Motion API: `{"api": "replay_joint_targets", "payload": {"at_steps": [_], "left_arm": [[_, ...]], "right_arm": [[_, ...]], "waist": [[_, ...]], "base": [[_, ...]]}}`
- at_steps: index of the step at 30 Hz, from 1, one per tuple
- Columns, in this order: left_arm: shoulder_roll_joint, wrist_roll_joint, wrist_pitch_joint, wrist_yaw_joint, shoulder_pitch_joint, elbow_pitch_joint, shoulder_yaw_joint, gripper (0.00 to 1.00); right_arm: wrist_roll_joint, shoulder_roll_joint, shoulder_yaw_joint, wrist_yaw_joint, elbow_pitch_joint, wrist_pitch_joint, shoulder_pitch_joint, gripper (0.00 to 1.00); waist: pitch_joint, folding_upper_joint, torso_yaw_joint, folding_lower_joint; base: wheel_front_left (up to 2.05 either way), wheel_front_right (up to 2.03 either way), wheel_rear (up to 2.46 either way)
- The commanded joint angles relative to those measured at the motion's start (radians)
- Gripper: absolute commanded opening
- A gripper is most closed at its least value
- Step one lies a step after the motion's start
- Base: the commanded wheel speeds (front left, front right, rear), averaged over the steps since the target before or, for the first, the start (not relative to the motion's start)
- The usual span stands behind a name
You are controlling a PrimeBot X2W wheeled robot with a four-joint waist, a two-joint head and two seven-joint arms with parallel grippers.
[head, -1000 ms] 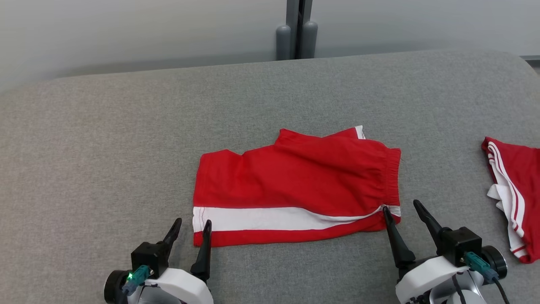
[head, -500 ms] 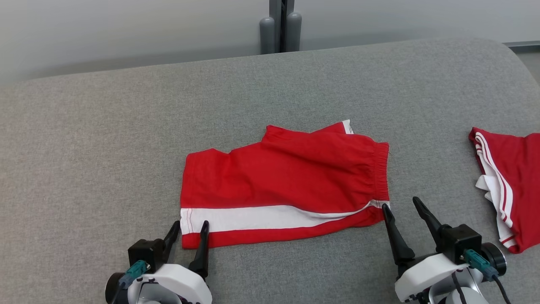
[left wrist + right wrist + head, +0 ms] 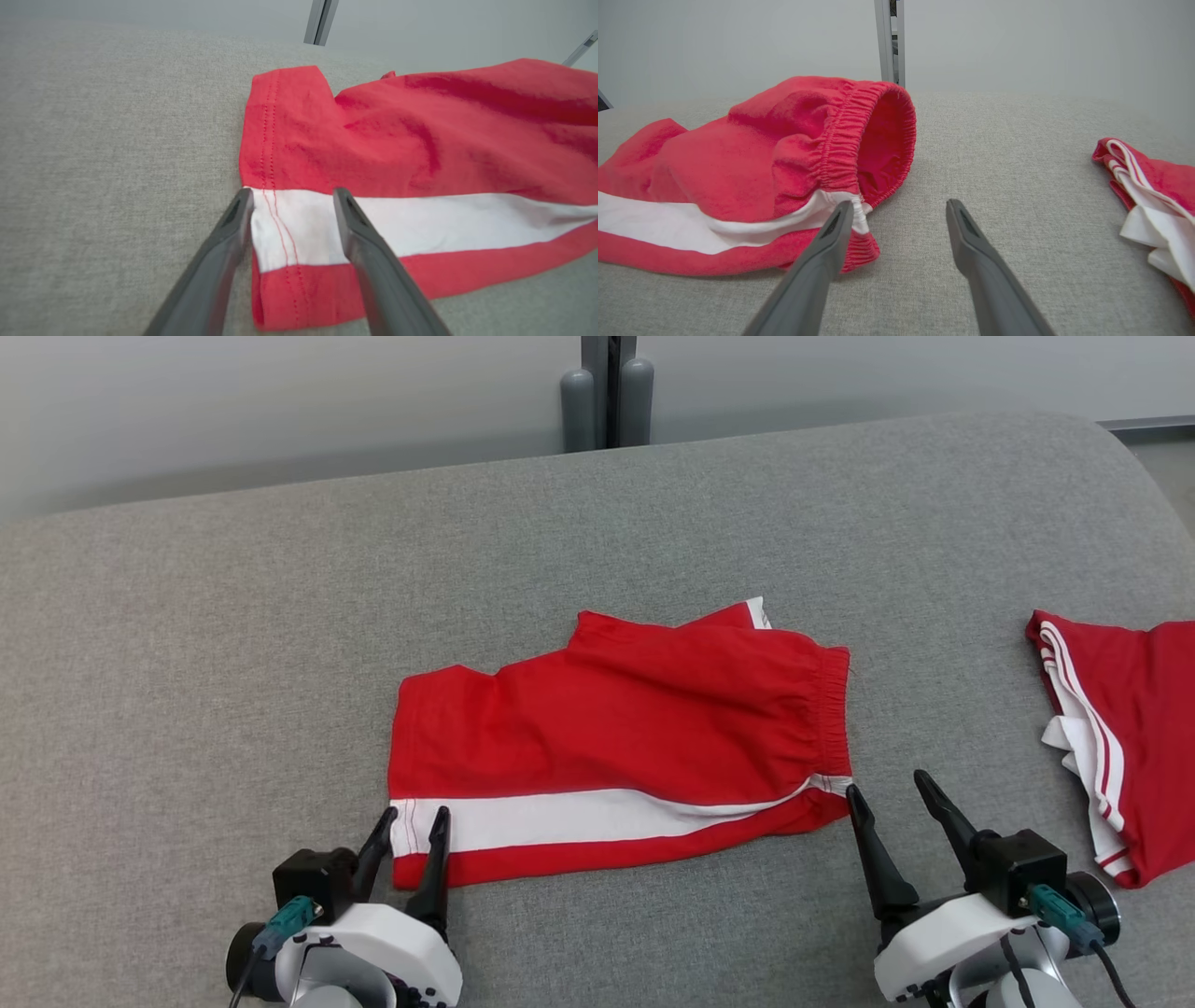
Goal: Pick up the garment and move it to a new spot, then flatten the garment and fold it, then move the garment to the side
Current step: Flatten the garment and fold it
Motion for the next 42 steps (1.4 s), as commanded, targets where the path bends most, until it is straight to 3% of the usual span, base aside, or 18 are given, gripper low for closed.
{"api": "replay_joint_targets", "payload": {"at_steps": [1, 6, 15, 19, 20, 22, 23, 24, 34, 36, 37, 42], "left_arm": [[0.005, 0.005, -0.001, -0.005, -0.005, 0.006, 0.002, 0.78], [0.005, 0.005, -0.001, 0.004, -0.008, 0.023, -0.003, 1.0], [0.005, -0.003, -0.001, 0.017, -0.011, 0.04, 0.0, 1.0], [0.005, -0.007, -0.001, 0.015, -0.017, 0.046, -0.001, 0.64], [0.005, -0.008, -0.001, 0.015, -0.018, 0.047, -0.001, 0.49], [0.005, -0.002, -0.001, 0.016, -0.025, 0.04, 0.002, 0.38], [0.005, 0.006, -0.001, 0.02, -0.026, 0.032, 0.006, 0.15], [0.005, 0.009, -0.001, 0.02, -0.024, 0.025, 0.01, 0.0], [0.005, 0.053, -0.001, 0.015, 0.027, -0.046, 0.045, 0.0], [0.005, 0.054, -0.001, 0.013, 0.033, -0.049, 0.046, 0.0], [0.005, 0.054, -0.001, 0.013, 0.033, -0.049, 0.046, 0.0], [0.005, 0.054, -0.001, 0.014, 0.042, -0.051, 0.043, 0.0]], "right_arm": [[0.005, -0.005, -0.001, 0.0, 0.004, -0.004, -0.009, 1.0], [0.013, -0.005, -0.001, 0.0, 0.009, -0.004, -0.011, 1.0], [0.014, -0.005, -0.008, 0.0, 0.013, -0.004, -0.01, 1.0], [0.016, -0.005, -0.006, 0.0, 0.012, -0.004, -0.011, 1.0], [0.018, -0.005, -0.006, 0.0, 0.012, -0.004, -0.011, 1.0], [0.019, -0.005, -0.005, 0.0, 0.011, -0.004, -0.012, 1.0], [0.02, -0.005, -0.004, 0.0, 0.011, -0.004, -0.012, 1.0], [0.02, -0.005, -0.003, 0.0, 0.012, -0.004, -0.013, 1.0], [0.039, -0.006, 0.043, 0.0, 0.027, -0.004, -0.004, 0.98], [0.041, -0.005, 0.053, 0.0, 0.032, -0.004, -0.002, 0.84], [0.041, -0.005, 0.053, 0.0, 0.032, -0.004, -0.002, 0.84], [0.038, -0.005, 0.073, 0.0, 0.039, -0.004, -0.006, 0.51]], "waist": [[-0.001, 0.0, -0.001, 0.0001], [-0.006, 0.0, -0.003, 0.0001], [-0.009, 0.0, -0.007, 0.0001], [-0.009, 0.0, -0.009, 0.0001], [-0.009, 0.0, -0.009, 0.0001], [-0.009, 0.0, -0.009, 0.0001], [-0.008, 0.0, -0.009, 0.0001], [-0.008, 0.0, -0.008, 0.0001], [-0.022, 0.0, 0.008, 0.0001], [-0.025, 0.0, 0.013, 0.0001], [-0.025, 0.0, 0.013, 0.0001], [-0.025, 0.0, 0.02, 0.0001]], "base": [[0.0, 0.0, 0.0], [0.0, 0.0, 0.0], [0.0, 0.0, 0.0], [0.0, 0.0, 0.0], [0.0, 0.0, 0.0], [0.0, 0.0, 0.0], [0.0, 0.0, 0.0], [0.0, 0.0, 0.0], [0.0, 0.0, 0.0], [0.0, 0.0, 0.0], [0.0, 0.0, 0.0], [0.0, 0.0, 0.0]]}}
